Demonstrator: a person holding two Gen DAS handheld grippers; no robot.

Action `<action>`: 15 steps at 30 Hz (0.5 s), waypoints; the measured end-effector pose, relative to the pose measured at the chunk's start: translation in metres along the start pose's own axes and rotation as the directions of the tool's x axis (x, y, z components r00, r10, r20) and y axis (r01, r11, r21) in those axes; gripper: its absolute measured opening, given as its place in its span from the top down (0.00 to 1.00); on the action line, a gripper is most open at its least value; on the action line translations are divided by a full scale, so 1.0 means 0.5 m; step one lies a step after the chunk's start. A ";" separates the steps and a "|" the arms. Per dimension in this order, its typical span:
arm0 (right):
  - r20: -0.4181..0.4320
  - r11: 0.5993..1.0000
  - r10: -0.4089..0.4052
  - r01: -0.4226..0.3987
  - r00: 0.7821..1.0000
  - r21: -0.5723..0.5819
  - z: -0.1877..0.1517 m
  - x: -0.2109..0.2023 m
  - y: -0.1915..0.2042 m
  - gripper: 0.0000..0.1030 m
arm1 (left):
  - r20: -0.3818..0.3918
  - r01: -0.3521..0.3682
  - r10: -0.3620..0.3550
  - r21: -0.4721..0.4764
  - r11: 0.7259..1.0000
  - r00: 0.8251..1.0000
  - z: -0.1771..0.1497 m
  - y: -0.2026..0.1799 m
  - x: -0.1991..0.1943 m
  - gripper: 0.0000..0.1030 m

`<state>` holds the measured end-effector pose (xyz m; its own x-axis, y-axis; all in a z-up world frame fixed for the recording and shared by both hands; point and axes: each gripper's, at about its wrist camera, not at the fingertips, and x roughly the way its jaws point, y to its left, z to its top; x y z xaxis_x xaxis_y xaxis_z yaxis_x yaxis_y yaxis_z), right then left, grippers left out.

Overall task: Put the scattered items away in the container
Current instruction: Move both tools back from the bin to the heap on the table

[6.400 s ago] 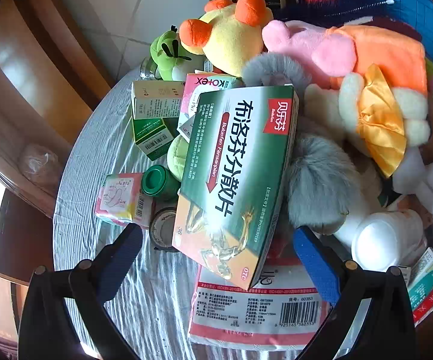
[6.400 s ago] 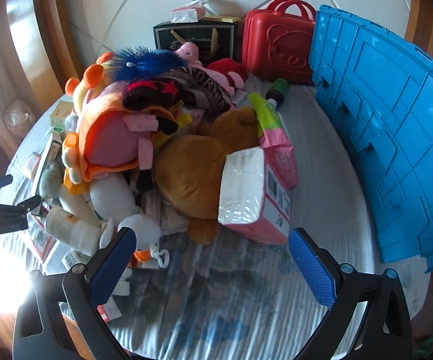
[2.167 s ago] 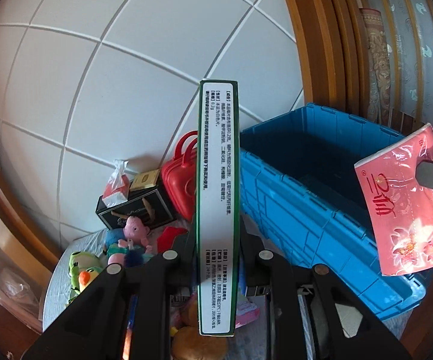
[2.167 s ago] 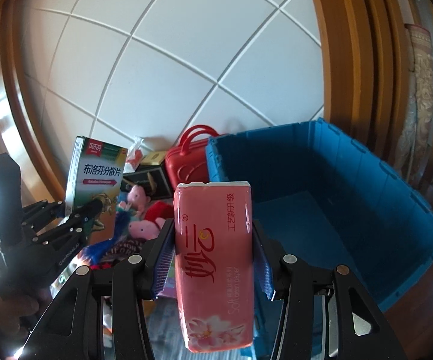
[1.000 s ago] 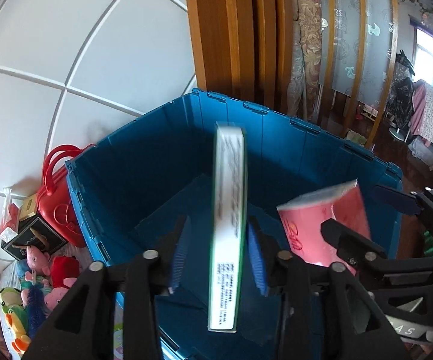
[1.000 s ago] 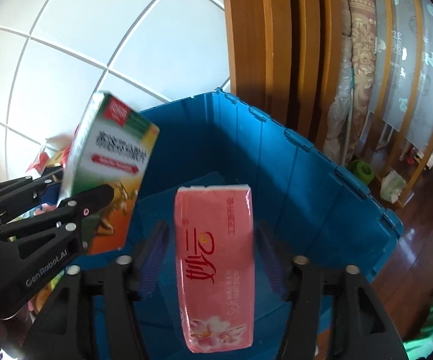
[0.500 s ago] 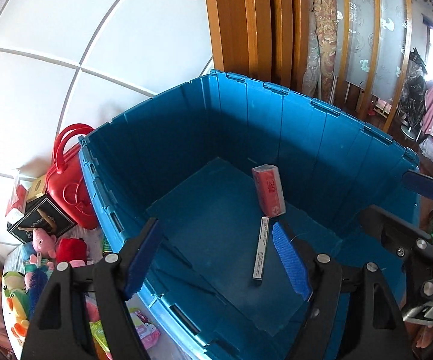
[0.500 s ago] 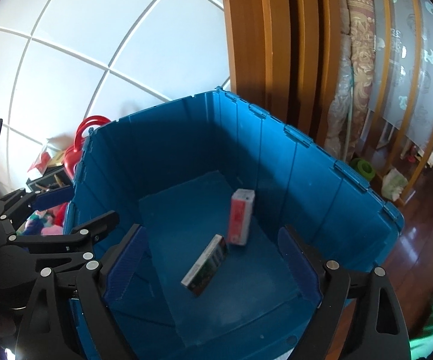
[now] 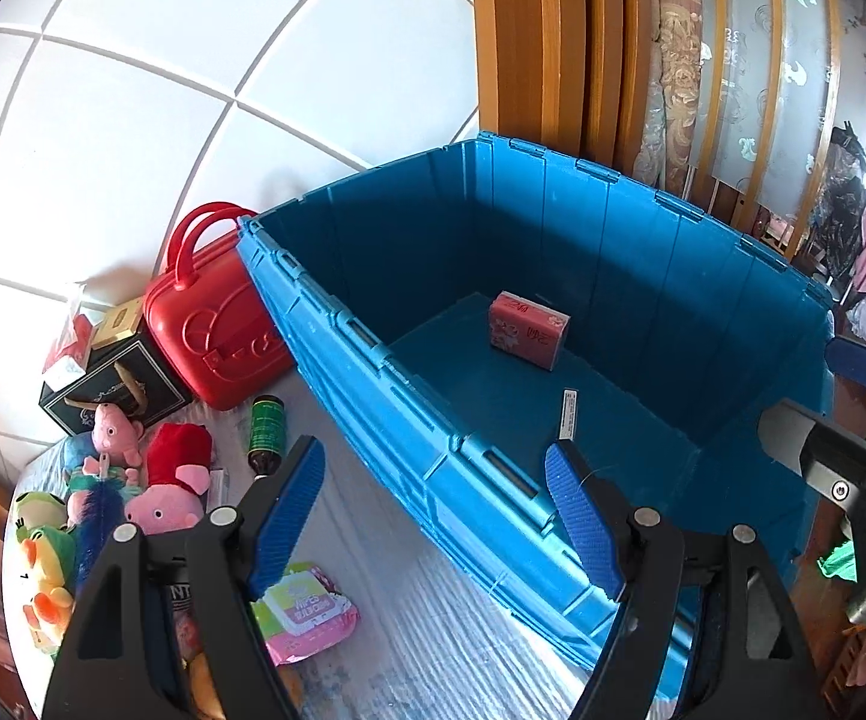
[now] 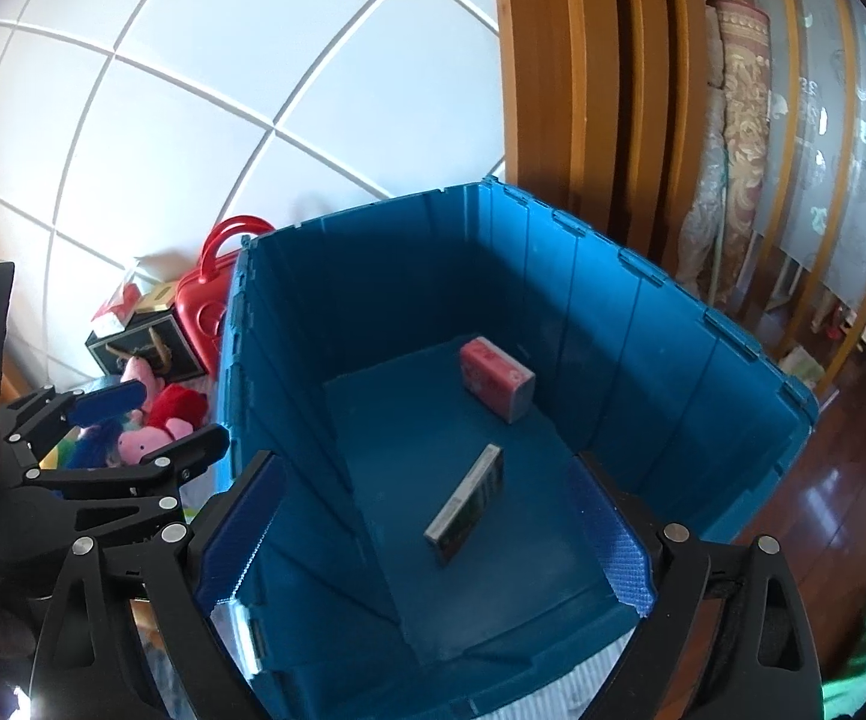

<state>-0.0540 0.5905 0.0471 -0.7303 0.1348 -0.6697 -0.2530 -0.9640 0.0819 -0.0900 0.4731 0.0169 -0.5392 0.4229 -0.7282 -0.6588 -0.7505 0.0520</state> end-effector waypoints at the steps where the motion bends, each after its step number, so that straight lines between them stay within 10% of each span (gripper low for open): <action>1: 0.000 1.000 0.002 -0.002 1.000 -0.004 -0.005 -0.005 0.013 0.07 | -0.001 0.002 -0.002 -0.005 1.000 1.000 -0.010 0.010 -0.006 0.26; 15: -0.040 0.988 0.116 -0.120 0.992 -0.094 -0.104 -0.025 0.265 0.06 | -0.074 -0.090 0.083 -0.106 0.990 0.994 -0.238 0.244 -0.109 0.26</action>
<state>-0.0453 0.4493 0.0283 -0.7285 0.0124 -0.6850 -0.1033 -0.9904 0.0919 -0.0784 0.2983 -0.0183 -0.5518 0.3209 -0.7698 -0.5481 -0.8352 0.0446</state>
